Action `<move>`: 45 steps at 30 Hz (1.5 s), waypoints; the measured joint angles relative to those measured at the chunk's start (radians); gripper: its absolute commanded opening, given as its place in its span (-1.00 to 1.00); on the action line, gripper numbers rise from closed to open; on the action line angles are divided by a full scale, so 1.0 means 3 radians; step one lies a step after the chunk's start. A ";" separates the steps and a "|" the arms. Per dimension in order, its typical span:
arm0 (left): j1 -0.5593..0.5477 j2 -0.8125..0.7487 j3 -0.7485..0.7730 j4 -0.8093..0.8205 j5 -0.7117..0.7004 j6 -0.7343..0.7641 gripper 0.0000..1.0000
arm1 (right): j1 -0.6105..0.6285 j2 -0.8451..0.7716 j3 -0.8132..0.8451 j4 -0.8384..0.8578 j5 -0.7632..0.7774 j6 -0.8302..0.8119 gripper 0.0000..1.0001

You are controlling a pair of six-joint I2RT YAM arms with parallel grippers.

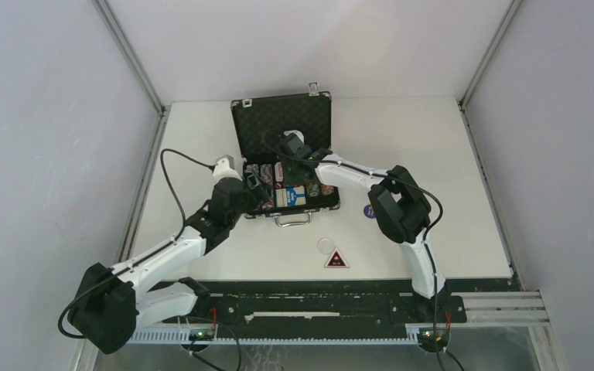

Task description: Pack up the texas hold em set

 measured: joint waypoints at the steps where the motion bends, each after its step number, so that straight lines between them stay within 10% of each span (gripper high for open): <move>1: 0.0000 -0.0008 0.0000 0.0006 0.0000 0.0000 0.60 | 0.0000 0.0028 0.0015 -0.0011 -0.0006 0.0000 -0.85; 12: 0.0000 -0.0017 0.0000 0.0033 0.0001 0.0003 0.59 | -0.0031 0.0202 0.0149 -0.0056 -0.0029 -0.0009 -0.80; 27: 0.0000 -0.0015 0.0000 0.0033 0.0028 0.0013 0.57 | -0.0038 0.0200 0.0149 -0.0074 0.0024 -0.0043 -0.04; 45: 0.0000 -0.0006 0.0000 0.0088 0.0093 0.0027 0.57 | 0.0067 -0.0977 -0.0905 0.0159 0.0446 -0.0121 -0.04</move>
